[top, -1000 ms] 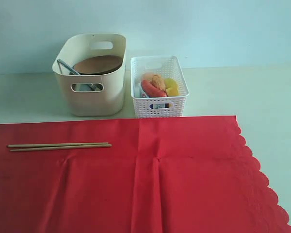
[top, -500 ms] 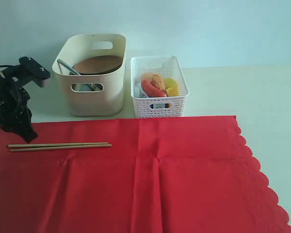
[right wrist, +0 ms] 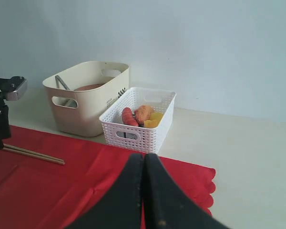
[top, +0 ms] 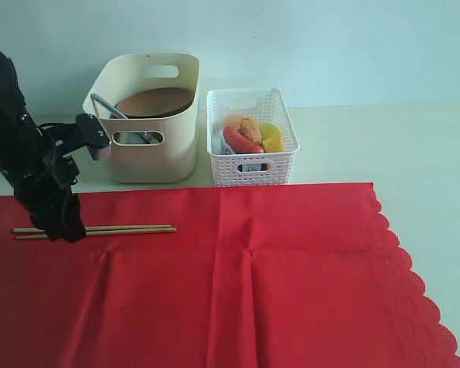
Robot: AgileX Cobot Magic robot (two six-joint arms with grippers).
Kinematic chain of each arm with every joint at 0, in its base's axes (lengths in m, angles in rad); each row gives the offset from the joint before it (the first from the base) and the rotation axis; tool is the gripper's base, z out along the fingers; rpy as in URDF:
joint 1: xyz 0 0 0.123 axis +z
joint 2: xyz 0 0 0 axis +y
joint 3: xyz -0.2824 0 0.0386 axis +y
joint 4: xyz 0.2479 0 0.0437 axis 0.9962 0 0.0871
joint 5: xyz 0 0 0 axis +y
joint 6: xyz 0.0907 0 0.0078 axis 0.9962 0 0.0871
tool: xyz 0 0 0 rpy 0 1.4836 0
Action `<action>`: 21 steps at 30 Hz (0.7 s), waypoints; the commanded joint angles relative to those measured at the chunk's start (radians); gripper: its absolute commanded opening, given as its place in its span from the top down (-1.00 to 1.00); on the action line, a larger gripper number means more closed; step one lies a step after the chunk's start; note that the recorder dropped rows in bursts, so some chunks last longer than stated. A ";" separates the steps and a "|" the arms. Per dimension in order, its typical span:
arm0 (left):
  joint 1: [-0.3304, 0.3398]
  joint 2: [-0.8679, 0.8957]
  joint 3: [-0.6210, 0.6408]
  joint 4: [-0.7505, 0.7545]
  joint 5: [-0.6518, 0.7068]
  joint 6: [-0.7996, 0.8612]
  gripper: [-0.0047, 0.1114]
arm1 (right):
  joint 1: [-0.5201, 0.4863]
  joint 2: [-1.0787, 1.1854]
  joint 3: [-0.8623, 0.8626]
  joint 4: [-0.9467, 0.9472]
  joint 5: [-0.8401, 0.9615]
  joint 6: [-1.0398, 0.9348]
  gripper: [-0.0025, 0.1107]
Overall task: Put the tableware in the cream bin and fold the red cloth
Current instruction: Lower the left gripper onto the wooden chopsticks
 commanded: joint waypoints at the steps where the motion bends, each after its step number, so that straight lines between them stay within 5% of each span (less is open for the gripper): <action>1: -0.004 0.015 -0.008 -0.007 -0.021 0.023 0.14 | -0.006 -0.003 0.006 0.004 -0.012 -0.007 0.96; 21: -0.004 0.045 -0.008 -0.005 -0.111 0.069 0.13 | -0.006 -0.003 0.006 0.016 -0.012 -0.005 0.96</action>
